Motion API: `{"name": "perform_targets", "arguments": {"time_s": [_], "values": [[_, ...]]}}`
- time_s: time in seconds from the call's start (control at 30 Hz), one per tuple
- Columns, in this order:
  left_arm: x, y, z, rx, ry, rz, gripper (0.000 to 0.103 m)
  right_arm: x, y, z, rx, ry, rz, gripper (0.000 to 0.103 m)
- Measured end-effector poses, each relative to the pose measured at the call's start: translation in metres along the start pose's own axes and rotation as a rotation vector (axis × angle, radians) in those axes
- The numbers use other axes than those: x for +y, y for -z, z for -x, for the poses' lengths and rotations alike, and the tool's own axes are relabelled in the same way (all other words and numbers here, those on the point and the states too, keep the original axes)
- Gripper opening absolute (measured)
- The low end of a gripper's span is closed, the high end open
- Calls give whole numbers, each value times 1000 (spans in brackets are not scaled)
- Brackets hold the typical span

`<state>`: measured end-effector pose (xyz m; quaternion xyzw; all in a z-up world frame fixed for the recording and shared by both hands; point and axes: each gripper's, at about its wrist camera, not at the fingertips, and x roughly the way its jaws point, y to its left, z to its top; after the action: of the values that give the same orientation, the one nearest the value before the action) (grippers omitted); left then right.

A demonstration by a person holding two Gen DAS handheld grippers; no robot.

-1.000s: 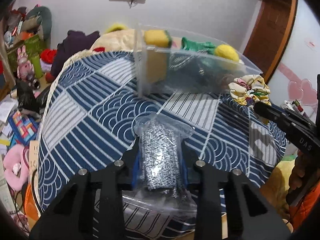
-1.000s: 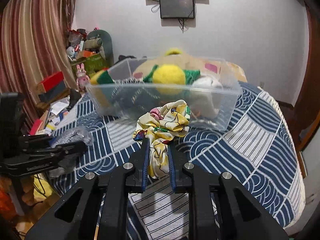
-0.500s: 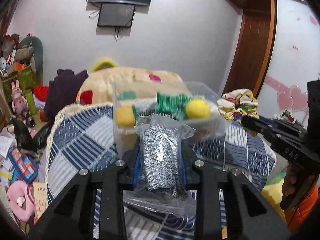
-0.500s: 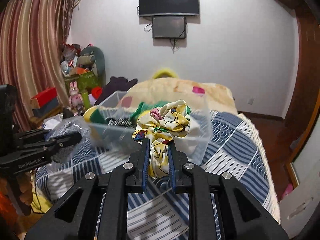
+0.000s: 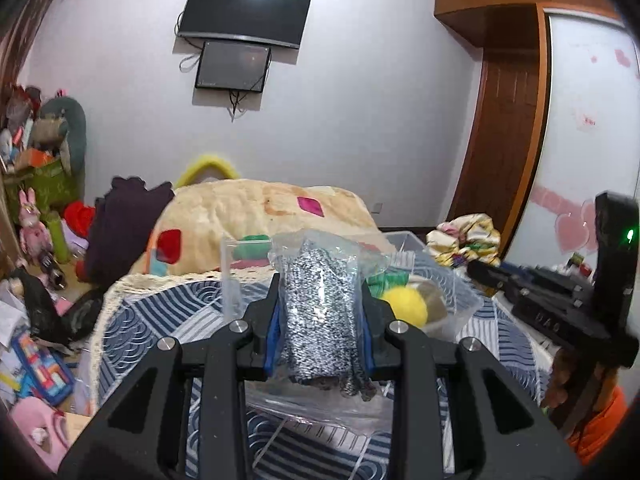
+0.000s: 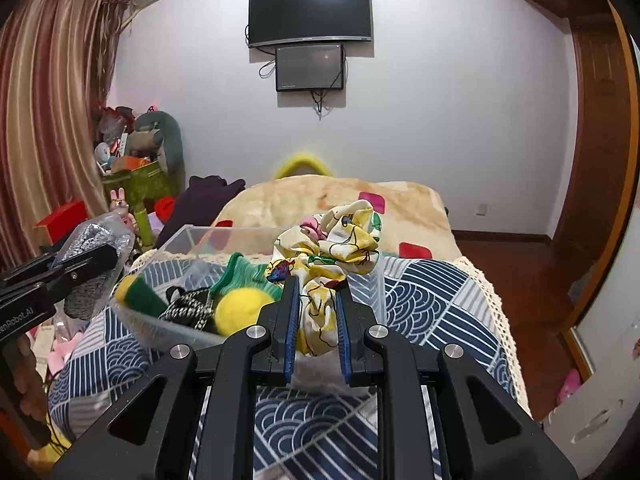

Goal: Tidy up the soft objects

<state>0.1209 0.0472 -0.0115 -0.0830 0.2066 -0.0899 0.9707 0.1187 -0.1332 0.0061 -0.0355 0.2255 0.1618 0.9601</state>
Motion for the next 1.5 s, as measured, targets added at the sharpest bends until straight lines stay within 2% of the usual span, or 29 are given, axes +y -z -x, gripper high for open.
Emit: {"name": "perform_targets", "arguments": {"time_s": [0.13, 0.3, 0.5, 0.57, 0.63, 0.77, 1.0, 1.07, 1.4, 1.5], "values": [[-1, -6, -22, 16, 22, 16, 31, 0, -1, -17, 20, -9, -1, 15], [-5, -5, -57, 78, 48, 20, 31, 1, 5, -36, 66, -6, 7, 15], [-17, 3, -86, 136, 26, -25, 31, 1, 15, -48, 111, -9, 12, 16], [-19, 5, -90, 141, 9, -36, 37, 2, 16, -48, 117, -6, 20, 17], [-21, 7, -91, 149, 3, -41, 44, 4, 15, -47, 118, 7, 28, 22], [-17, 10, -83, 137, 13, -19, 57, 3, 13, -40, 108, 18, 30, 37], [-18, 7, -57, 108, 2, -27, 60, 6, 8, -25, 87, 12, 65, 42], [-18, 4, -47, 90, -6, -29, 60, 7, 5, -17, 70, 8, 69, 47], [-25, -5, 15, -36, -34, -47, 61, 15, -8, 27, -49, -30, 74, 48], [-30, -6, 32, -74, -48, -61, 71, 17, -9, 41, -86, -42, 73, 49]]}}
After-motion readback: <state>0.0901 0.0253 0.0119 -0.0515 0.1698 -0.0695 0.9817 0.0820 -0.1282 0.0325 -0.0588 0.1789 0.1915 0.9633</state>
